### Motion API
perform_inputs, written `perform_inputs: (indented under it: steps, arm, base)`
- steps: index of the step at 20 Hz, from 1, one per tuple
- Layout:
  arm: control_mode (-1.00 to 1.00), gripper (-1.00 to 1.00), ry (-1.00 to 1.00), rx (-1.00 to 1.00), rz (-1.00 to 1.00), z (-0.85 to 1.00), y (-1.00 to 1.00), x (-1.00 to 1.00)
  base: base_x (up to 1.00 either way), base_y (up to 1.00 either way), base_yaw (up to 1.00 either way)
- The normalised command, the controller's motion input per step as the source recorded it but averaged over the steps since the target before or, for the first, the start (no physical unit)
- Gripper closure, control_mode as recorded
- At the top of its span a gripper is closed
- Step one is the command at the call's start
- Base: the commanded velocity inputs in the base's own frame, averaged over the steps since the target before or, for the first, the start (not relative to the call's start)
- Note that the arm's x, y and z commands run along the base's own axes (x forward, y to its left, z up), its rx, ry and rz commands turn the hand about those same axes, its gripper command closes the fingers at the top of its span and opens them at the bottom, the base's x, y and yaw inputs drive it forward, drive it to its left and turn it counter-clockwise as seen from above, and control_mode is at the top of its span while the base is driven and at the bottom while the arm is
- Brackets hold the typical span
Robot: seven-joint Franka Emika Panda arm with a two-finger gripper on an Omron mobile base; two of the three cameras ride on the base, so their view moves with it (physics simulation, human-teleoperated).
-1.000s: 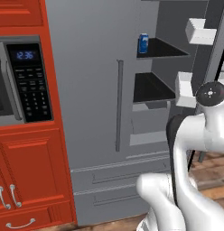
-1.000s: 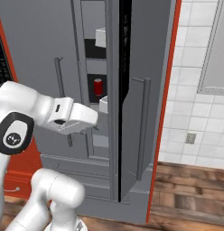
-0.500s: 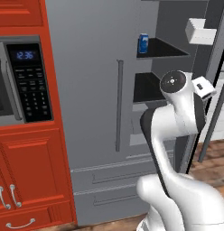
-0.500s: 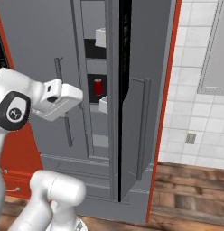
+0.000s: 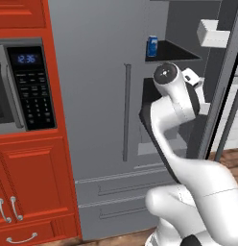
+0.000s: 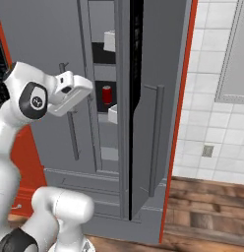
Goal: Open the fridge, grab two sodas, and place both sodas inside the bowl with ice on the dining counter.
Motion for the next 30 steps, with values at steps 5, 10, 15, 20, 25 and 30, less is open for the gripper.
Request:
perform_inputs:
  steps: [5,10,15,20,25,30]
  arm:
    - [-1.0,-1.0,0.08,-0.06,0.0,0.06,-0.29,0.86]
    - [-1.0,-1.0,0.09,-0.04,-0.01,0.0,-0.54,0.7]
    - [-1.0,-1.0,0.04,-0.01,-0.06,0.01,-0.74,0.35]
    - [-1.0,-1.0,0.0,0.0,-0.11,0.0,-0.88,0.02]
    - [-1.0,-1.0,0.0,0.0,-0.13,0.0,-0.92,0.0]
    - [-1.0,-1.0,0.0,0.0,-0.13,0.0,-0.88,0.0]
  base:
    - [0.0,0.0,0.0]
    - [0.0,0.0,0.0]
    - [0.0,0.0,0.0]
    - [0.0,0.0,0.0]
    - [0.0,0.0,0.0]
    - [0.0,0.0,0.0]
